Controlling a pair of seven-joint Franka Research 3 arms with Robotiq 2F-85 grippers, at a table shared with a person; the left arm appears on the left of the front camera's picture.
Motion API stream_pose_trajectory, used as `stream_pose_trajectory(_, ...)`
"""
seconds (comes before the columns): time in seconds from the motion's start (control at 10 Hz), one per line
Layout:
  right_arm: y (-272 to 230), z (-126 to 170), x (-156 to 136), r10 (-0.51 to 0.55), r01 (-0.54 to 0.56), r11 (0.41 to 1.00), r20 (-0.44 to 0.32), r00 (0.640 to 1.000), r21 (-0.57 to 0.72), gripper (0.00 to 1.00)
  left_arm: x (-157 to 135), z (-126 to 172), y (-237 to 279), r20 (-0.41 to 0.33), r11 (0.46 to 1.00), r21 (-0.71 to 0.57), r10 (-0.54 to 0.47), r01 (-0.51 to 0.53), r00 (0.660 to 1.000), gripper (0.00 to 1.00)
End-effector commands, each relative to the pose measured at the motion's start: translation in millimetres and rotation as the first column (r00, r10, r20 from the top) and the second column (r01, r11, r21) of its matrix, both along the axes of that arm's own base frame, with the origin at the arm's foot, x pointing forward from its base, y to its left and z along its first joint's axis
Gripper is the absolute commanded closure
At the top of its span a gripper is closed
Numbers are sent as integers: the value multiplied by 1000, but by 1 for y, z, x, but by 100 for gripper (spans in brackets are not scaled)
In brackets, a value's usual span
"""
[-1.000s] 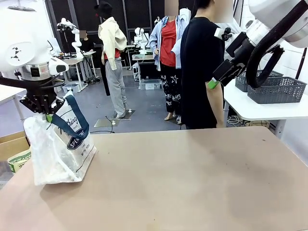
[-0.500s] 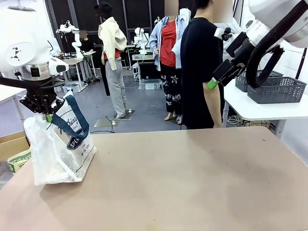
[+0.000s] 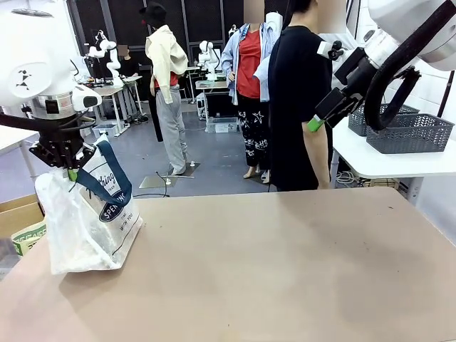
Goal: Transfer purchased items from the store into the shopping bag.
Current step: Move the Reusable shopping bag to the right side of the table.
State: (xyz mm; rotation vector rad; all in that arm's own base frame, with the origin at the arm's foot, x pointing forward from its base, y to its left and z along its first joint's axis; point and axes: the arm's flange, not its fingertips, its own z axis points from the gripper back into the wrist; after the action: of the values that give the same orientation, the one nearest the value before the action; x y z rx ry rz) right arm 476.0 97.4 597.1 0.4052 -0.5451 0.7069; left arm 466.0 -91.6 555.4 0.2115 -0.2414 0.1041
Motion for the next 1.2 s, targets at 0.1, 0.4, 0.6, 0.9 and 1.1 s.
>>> stream_pose_trajectory(0.1, -1, -5, -3, 3, -3, 1000, 17, 1000, -10, 0, 3, -2, -1, 5, 1000, 3, 2, -2, 1000, 71)
stream_pose_trajectory(0.4, -1, -5, -3, 3, -3, 1000, 17, 1000, -10, 0, 0, 3, 0, 13, 1000, 9, 14, -14, 1000, 12)
stream_pose_trajectory(0.6, -1, -5, -3, 3, -3, 1000, 17, 1000, -10, 0, -2, 8, -2, 23, 1000, 8, 15, -15, 1000, 0)
stream_pose_trajectory(0.9, -1, -5, -3, 3, -3, 1000, 17, 1000, -10, 0, -4, 15, -2, 25, 1000, 8, 13, -14, 1000, 0)
stream_pose_trajectory(1.1, -1, -5, -3, 3, -3, 1000, 17, 1000, -10, 0, -6, 24, -2, 43, 1000, 7, 14, -14, 999, 0)
